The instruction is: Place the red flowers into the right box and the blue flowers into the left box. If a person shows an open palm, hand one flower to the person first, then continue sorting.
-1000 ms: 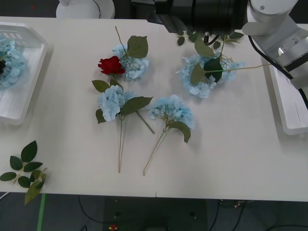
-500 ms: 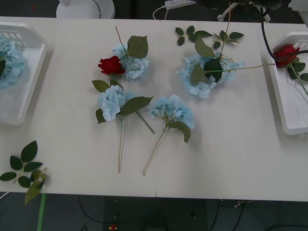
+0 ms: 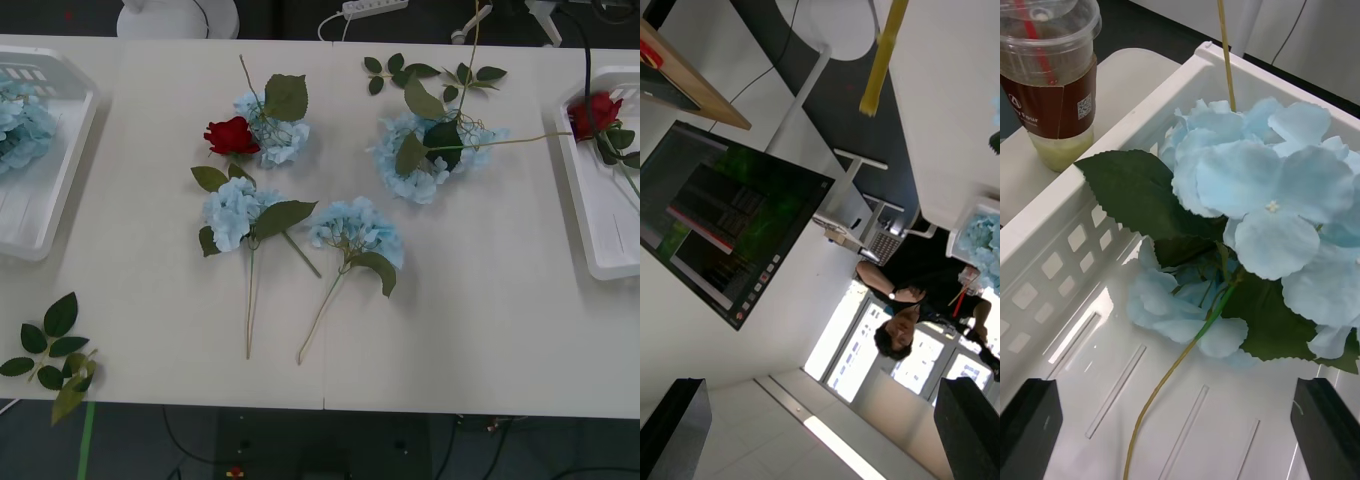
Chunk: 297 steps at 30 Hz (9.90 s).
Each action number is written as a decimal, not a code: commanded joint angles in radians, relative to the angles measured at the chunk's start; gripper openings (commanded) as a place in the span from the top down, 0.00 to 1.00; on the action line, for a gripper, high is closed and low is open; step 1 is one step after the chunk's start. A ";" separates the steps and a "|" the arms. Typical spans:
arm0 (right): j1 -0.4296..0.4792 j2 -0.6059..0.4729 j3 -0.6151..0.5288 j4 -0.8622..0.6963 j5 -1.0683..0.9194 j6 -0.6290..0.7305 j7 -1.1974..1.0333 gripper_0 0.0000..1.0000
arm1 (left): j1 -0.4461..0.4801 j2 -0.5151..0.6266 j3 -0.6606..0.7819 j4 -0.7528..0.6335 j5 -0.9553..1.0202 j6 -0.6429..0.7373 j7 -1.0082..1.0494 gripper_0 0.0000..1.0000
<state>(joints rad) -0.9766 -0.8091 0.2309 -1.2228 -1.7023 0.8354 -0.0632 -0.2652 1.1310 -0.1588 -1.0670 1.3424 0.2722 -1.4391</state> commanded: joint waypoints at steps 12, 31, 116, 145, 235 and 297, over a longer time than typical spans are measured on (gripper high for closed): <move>-0.014 -0.094 -0.007 0.180 0.033 0.222 -0.142 0.13 | 0.489 0.053 0.461 -0.628 0.064 0.240 0.019 0.00; -0.014 0.077 -0.005 0.396 0.191 0.215 -0.072 0.12 | 0.369 -0.401 0.214 -0.947 -0.272 0.677 0.062 0.00; -0.034 0.126 -0.022 0.401 0.027 0.554 0.919 1.00 | -0.227 -0.634 -0.404 -0.564 -1.068 1.018 0.272 1.00; -0.056 0.199 0.015 -0.122 -0.019 0.516 1.691 1.00 | -0.543 0.035 -0.160 -0.261 -0.809 1.326 0.012 1.00; -0.137 0.462 0.176 -0.360 0.297 0.234 1.883 1.00 | 0.527 -0.358 -0.148 -1.228 0.732 -0.004 -0.414 0.00; -0.137 0.461 0.177 -0.360 0.332 0.211 1.841 1.00 | -0.003 -0.694 -0.393 -0.913 0.488 -0.251 -0.550 0.14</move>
<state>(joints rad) -1.0600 -0.3657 0.4013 -1.5606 -1.3810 1.0625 1.8081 -0.2206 0.4742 -0.5342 -1.9864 1.8474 0.0361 -1.8890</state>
